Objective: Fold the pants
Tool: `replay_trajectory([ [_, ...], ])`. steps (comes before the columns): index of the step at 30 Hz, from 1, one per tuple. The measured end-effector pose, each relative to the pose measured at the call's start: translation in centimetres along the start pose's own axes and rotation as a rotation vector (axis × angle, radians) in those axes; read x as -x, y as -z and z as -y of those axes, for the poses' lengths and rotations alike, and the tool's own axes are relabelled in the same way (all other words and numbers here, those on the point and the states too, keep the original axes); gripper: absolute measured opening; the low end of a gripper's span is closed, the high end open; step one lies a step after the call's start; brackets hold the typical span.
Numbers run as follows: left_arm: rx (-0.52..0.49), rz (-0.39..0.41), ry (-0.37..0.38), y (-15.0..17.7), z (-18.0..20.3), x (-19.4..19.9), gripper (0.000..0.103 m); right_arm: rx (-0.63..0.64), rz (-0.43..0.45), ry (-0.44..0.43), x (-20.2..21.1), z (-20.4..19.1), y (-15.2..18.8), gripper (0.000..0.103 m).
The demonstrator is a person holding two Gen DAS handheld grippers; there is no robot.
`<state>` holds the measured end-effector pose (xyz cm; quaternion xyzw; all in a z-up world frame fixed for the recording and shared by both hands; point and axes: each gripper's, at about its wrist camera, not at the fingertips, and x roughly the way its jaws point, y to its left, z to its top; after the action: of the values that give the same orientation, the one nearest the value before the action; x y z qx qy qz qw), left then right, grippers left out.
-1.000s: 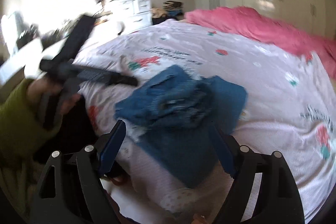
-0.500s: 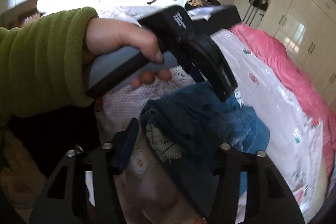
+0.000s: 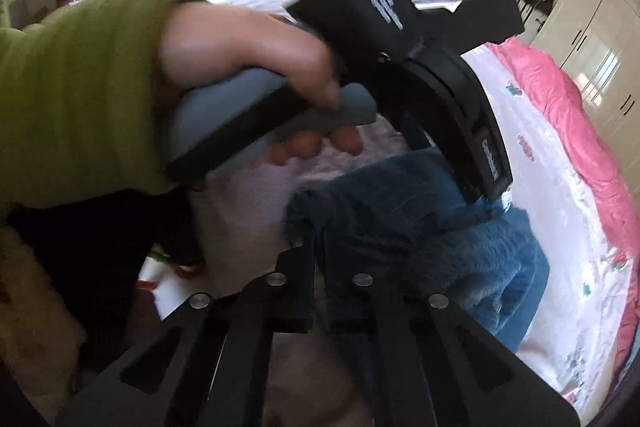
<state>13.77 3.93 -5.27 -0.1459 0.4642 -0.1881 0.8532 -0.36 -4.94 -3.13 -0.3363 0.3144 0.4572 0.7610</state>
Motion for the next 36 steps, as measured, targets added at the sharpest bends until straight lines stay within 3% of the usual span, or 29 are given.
replay_trajectory([
  [2,0.0,0.002,0.001,-0.1,0.0,0.0,0.059,-0.047,0.004,-0.03,0.4,0.0,0.6,0.003],
  [7,-0.013,0.013,-0.017,-0.1,0.3,-0.3,0.059,-0.091,-0.081,-0.022,-2.9,-0.7,3.2,0.0],
  [11,0.004,0.022,0.0,0.0,0.0,0.0,0.059,-0.146,0.016,-0.087,-0.5,-0.5,2.5,0.0],
  [14,0.0,0.021,-0.003,0.0,0.1,0.0,0.059,-0.172,0.112,-0.065,2.3,0.2,1.2,0.002],
  [17,0.003,0.022,0.002,0.0,0.0,0.0,0.059,-0.196,0.19,-0.013,3.5,1.7,-0.6,0.02],
  [19,0.009,0.023,0.007,0.0,-0.2,0.0,0.059,-0.168,0.159,0.015,2.5,2.1,-1.6,0.037],
  [21,0.007,0.026,0.005,0.1,-0.2,0.0,0.059,-0.156,0.11,0.042,0.9,2.6,-1.9,0.037],
  [25,0.005,0.027,0.009,0.1,-0.3,0.1,0.061,-0.218,-0.011,-0.036,-2.0,2.5,-0.6,0.027],
  [29,0.003,0.027,0.006,0.2,-0.2,0.0,0.062,-0.246,0.012,-0.044,-2.2,2.4,0.0,0.028],
  [34,0.013,0.043,0.007,0.5,-0.2,0.3,0.064,-0.244,0.021,-0.054,-1.5,2.6,0.0,0.04],
  [36,0.012,0.048,0.004,0.6,0.0,0.5,0.065,-0.249,0.031,-0.066,-1.1,2.3,-0.4,0.041],
])
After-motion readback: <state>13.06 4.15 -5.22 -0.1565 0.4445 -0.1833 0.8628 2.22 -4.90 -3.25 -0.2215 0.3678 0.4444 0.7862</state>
